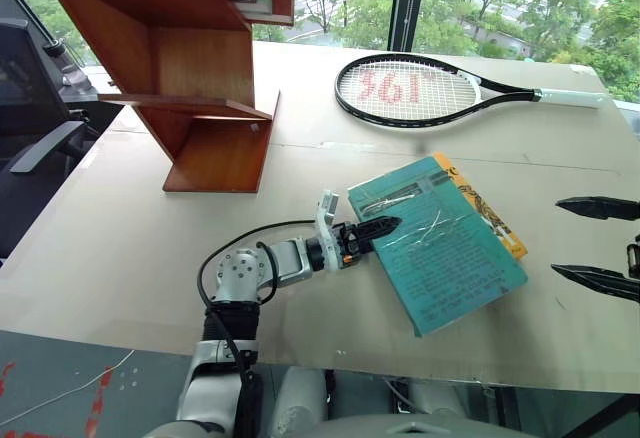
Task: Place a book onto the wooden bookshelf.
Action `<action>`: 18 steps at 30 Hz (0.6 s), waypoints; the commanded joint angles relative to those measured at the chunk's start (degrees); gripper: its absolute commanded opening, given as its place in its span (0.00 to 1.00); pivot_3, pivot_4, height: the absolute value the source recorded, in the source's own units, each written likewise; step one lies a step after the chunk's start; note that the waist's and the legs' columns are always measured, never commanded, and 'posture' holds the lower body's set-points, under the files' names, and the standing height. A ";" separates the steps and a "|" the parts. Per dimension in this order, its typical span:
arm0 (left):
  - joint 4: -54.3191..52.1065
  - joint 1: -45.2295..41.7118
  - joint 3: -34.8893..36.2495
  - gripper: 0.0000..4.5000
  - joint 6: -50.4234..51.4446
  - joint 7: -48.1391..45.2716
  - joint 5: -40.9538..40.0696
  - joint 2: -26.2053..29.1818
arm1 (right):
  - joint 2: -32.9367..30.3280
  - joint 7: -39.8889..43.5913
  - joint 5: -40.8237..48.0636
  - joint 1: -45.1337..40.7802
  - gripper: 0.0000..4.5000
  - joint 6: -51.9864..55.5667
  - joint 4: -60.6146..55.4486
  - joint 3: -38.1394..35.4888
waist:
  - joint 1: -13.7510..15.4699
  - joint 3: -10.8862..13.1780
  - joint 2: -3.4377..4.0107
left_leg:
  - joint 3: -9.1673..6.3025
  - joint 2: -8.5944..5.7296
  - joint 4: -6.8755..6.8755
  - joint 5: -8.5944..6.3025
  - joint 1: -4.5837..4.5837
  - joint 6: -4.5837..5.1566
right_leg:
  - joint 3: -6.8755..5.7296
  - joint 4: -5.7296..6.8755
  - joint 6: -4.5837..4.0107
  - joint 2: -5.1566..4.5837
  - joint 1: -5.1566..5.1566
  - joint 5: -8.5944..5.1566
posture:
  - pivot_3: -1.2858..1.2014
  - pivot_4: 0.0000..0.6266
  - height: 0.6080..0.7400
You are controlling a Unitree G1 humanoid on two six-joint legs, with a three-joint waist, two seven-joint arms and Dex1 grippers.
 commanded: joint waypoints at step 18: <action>-11.19 5.76 12.77 0.01 3.46 -10.83 -6.88 16.87 | 5.14 -6.30 2.89 -3.02 1.00 -2.13 -1.94 3.39 | -0.20 0.04 -0.01 | -0.01 0.27 -0.05 0.00 -0.01 -0.01 | -0.05 -0.02 -0.14 -0.02 -0.03 -0.08 | 0.52 0.24 1.00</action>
